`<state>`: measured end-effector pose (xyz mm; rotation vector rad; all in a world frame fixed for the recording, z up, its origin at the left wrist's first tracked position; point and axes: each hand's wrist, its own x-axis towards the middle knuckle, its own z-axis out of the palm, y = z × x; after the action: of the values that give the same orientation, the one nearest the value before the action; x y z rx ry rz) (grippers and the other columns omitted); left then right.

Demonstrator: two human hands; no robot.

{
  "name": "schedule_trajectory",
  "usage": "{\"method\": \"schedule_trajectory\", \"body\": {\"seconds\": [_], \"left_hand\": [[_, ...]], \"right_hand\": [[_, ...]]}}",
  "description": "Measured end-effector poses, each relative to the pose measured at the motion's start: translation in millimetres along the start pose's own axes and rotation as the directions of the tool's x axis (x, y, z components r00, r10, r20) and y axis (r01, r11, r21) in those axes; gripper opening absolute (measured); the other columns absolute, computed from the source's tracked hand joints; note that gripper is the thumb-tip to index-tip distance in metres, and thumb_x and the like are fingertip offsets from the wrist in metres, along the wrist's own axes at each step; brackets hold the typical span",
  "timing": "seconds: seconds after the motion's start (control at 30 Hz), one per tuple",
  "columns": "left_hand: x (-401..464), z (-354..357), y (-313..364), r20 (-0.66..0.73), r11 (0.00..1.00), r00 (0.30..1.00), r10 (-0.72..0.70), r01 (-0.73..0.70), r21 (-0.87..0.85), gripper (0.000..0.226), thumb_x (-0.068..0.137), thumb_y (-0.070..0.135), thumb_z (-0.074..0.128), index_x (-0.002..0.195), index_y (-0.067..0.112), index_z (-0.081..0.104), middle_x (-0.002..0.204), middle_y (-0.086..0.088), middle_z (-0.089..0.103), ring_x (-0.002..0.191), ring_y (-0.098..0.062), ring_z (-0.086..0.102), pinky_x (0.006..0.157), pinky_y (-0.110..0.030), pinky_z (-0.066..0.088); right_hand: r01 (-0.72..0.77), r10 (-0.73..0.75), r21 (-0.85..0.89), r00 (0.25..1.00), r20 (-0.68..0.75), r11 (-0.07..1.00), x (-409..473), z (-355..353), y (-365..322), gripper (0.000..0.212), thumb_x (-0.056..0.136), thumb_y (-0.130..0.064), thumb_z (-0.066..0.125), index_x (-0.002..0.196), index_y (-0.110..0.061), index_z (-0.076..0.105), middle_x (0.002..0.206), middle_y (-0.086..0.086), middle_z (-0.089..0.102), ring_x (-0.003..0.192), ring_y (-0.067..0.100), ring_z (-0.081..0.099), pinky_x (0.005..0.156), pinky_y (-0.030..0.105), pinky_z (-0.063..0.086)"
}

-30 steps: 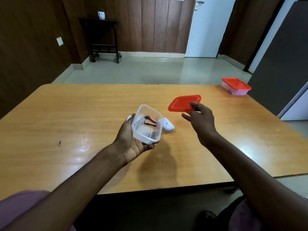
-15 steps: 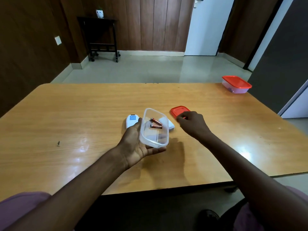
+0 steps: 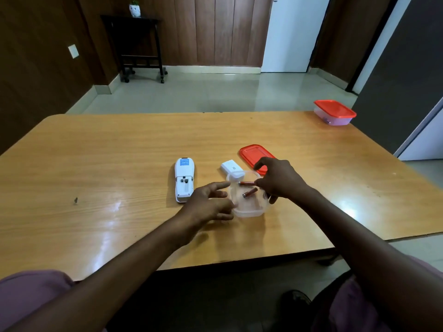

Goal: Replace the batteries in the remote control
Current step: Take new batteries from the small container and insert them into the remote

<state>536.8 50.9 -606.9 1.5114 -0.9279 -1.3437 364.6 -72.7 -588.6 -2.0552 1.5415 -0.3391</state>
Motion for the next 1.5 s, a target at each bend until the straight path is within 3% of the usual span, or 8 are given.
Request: {"method": "schedule_trajectory", "body": {"seconds": [0.13, 0.27, 0.4, 0.7, 0.83, 0.97, 1.23, 1.5], "left_hand": [[-2, 7, -7, 0.021, 0.823, 0.978, 0.21, -0.188, 0.536, 0.073, 0.067, 0.031, 0.091, 0.134, 0.031, 0.063, 0.128, 0.006, 0.062, 0.098, -0.006, 0.067, 0.091, -0.033, 0.057], [0, 12, -11, -0.012, 0.797, 0.953, 0.302, -0.246, 0.551, 0.069, 0.069, 0.031, 0.09, 0.133, 0.027, 0.065, 0.132, 0.006, 0.062, 0.094, -0.007, 0.069, 0.089, -0.035, 0.058], [4, 13, -15, -0.003, 0.805, 0.948, 0.317, -0.267, 0.53, 0.07, 0.069, 0.032, 0.09, 0.134, 0.028, 0.064, 0.134, 0.007, 0.062, 0.089, -0.008, 0.07, 0.087, -0.036, 0.059], [12, -24, 9, 0.015, 0.707, 0.943, 0.333, -0.26, 0.658, 0.076, 0.068, 0.029, 0.091, 0.137, 0.032, 0.059, 0.111, 0.009, 0.068, 0.077, -0.008, 0.056, 0.067, -0.012, 0.043], [15, -67, 20, 0.009, 0.562, 0.942, 0.334, -0.207, 0.801, 0.086, 0.067, 0.032, 0.091, 0.144, 0.028, 0.051, 0.136, -0.001, 0.057, 0.122, -0.02, 0.044, 0.09, -0.026, 0.038], [21, -96, 25, -0.025, 0.397, 0.988, 0.15, -0.037, 0.917, 0.111, 0.067, 0.04, 0.09, 0.157, 0.021, 0.027, 0.161, 0.002, 0.027, 0.145, -0.026, 0.018, 0.111, -0.035, 0.027], [31, -115, 23, -0.041, 0.455, 0.998, 0.057, 0.01, 0.89, 0.111, 0.066, 0.041, 0.091, 0.157, 0.025, 0.03, 0.16, 0.002, 0.036, 0.143, -0.021, 0.036, 0.108, -0.031, 0.034], [33, -112, 23, -0.047, 0.405, 0.998, 0.052, 0.022, 0.914, 0.113, 0.066, 0.045, 0.09, 0.158, 0.023, 0.028, 0.158, 0.0, 0.04, 0.139, -0.022, 0.041, 0.107, -0.032, 0.039]], "right_hand": [[0.104, -0.102, -0.162, 0.995, 0.016, 0.981, 0, -3, 0, 0.018, 0.082, -0.018, 0.076, 0.098, -0.021, 0.069, 0.096, 0.007, 0.07, 0.057, 0.024, 0.072, 0.058, 0.037, 0.062], [0.298, -0.257, -0.408, 0.954, 0.154, 0.863, -4, -2, -2, 0.035, 0.077, -0.04, 0.08, 0.11, -0.033, 0.075, 0.129, 0.004, 0.051, 0.116, 0.022, 0.054, 0.09, 0.035, 0.051], [0.374, -0.351, -0.555, 0.924, 0.154, 0.742, -6, 7, -3, 0.027, 0.086, -0.033, 0.073, 0.113, -0.038, 0.075, 0.143, 0.005, 0.042, 0.128, 0.028, 0.038, 0.097, 0.033, 0.044], [0.399, -0.465, -0.735, 0.876, 0.128, 0.548, -5, 12, -13, 0.027, 0.089, -0.04, 0.067, 0.108, -0.023, 0.076, 0.12, 0.004, 0.055, 0.116, 0.029, 0.042, 0.084, 0.042, 0.051], [0.407, -0.407, -0.694, 0.896, 0.176, 0.595, -5, 18, -14, 0.023, 0.092, -0.026, 0.062, 0.109, -0.018, 0.076, 0.111, 0.006, 0.057, 0.113, 0.028, 0.044, 0.077, 0.042, 0.054], [0.405, -0.422, -0.699, 0.892, 0.161, 0.589, -6, 19, -16, 0.024, 0.093, -0.029, 0.06, 0.108, -0.017, 0.074, 0.109, 0.005, 0.059, 0.114, 0.027, 0.044, 0.074, 0.04, 0.053], [0.442, -0.522, -0.396, 0.845, -0.119, 0.805, -18, 29, -32, 0.017, 0.094, -0.026, 0.056, 0.104, -0.016, 0.066, 0.093, -0.001, 0.071, 0.099, 0.023, 0.053, 0.067, 0.037, 0.046], [0.615, -0.7, -0.449, 0.713, -0.035, 0.649, -14, 74, -53, 0.016, 0.09, -0.028, 0.066, 0.1, -0.014, 0.066, 0.088, 0.001, 0.075, 0.099, 0.029, 0.056, 0.073, 0.038, 0.042]]}}
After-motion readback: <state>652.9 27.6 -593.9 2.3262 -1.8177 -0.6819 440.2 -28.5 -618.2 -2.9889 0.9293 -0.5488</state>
